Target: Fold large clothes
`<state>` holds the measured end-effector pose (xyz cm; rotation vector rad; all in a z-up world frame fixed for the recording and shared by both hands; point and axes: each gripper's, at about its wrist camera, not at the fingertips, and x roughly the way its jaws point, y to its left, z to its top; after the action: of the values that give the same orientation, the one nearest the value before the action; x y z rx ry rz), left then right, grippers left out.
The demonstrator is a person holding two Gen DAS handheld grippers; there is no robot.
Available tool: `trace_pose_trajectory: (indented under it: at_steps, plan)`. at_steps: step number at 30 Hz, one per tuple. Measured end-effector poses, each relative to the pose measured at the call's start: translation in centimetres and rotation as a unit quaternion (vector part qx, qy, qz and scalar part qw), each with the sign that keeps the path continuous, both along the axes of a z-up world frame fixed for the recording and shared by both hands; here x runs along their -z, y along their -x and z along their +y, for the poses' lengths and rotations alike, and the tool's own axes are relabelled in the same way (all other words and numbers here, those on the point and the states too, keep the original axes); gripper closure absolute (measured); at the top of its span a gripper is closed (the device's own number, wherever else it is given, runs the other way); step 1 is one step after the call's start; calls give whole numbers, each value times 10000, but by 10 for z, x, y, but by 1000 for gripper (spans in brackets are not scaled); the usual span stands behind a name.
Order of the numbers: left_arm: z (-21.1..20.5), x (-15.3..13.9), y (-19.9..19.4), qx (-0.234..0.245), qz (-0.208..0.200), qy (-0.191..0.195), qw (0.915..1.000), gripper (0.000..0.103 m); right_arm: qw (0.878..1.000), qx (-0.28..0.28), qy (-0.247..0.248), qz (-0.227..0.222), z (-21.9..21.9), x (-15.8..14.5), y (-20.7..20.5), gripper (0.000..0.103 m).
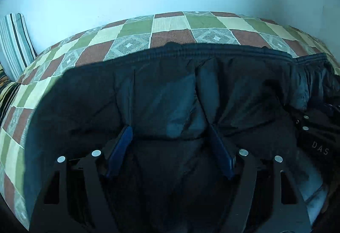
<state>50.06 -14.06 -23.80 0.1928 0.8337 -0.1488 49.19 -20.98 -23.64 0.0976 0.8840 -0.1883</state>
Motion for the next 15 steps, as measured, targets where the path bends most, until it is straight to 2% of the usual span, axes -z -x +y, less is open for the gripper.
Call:
trace_pose_trajectory:
  at_steps: [5,15]
  plan:
    - [-2,9,0,-50,-90,-125,9999,28,9997,106,175,-150,5,9,3,29]
    - [1,16,-5,2,-22,-8,10000,28,9996,119,203,-140,7,13,1,29]
